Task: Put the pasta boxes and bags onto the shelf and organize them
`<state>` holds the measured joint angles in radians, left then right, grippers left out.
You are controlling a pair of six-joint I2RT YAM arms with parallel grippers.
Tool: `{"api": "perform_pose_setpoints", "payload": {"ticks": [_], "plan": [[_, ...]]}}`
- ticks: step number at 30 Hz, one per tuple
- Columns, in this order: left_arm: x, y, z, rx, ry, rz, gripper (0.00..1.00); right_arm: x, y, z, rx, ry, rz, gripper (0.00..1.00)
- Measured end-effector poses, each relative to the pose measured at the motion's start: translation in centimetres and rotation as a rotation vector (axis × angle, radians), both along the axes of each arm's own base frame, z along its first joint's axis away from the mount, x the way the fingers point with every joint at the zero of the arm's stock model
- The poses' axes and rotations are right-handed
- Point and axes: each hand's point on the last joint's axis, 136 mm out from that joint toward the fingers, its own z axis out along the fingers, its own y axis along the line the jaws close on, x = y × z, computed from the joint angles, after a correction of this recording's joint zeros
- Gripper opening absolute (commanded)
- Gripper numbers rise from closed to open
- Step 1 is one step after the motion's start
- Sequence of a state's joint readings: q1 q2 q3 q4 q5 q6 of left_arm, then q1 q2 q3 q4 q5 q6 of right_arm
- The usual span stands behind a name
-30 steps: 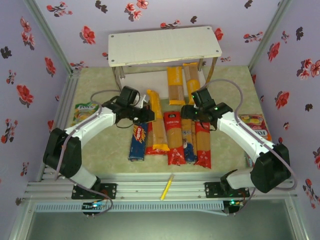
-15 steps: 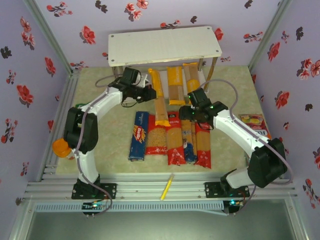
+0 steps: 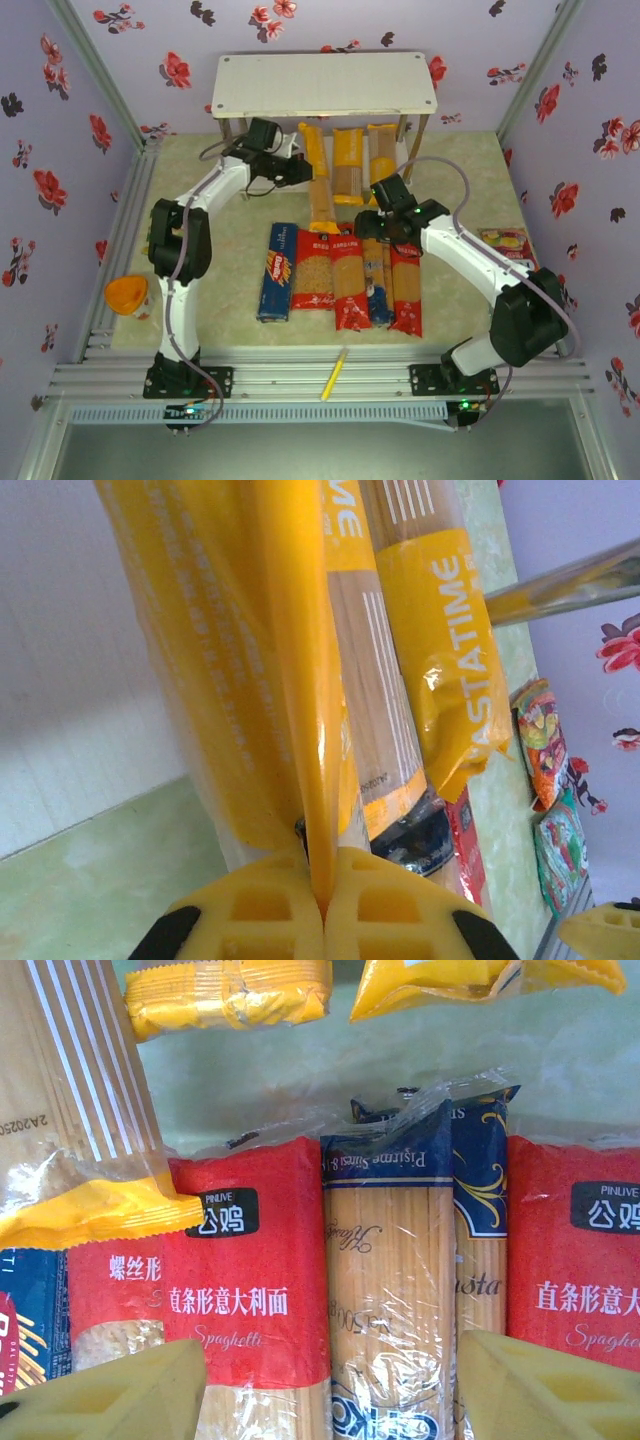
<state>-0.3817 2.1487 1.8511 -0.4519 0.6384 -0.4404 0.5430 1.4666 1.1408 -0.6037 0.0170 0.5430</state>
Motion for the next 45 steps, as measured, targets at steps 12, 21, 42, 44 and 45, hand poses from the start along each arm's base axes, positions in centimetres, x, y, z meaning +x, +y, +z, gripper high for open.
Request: {"api": "perform_pose_setpoints", "payload": {"ticks": [12,21,42,44,45], "plan": [[1.6,0.8,-0.5,-0.021,-0.039,0.025,0.0,0.4,0.5,0.1,0.0,0.005,0.005,0.68],[3.9,0.8,-1.0,-0.035,-0.125,0.068,0.01,0.1,1.2,-0.2,-0.013,0.024,0.026,0.68],[8.4,0.4,-1.9,-0.065,-0.214,0.1,0.29,-0.5,0.9,-0.5,-0.037,0.048,0.024,0.68],[8.2,0.9,-2.7,-0.05,-0.212,0.115,0.33,-0.5,0.9,-0.5,-0.037,0.049,0.022,0.68],[7.8,1.2,-3.2,-0.035,-0.205,0.124,0.34,-0.5,0.9,-0.5,-0.037,0.049,0.021,0.68]]}}
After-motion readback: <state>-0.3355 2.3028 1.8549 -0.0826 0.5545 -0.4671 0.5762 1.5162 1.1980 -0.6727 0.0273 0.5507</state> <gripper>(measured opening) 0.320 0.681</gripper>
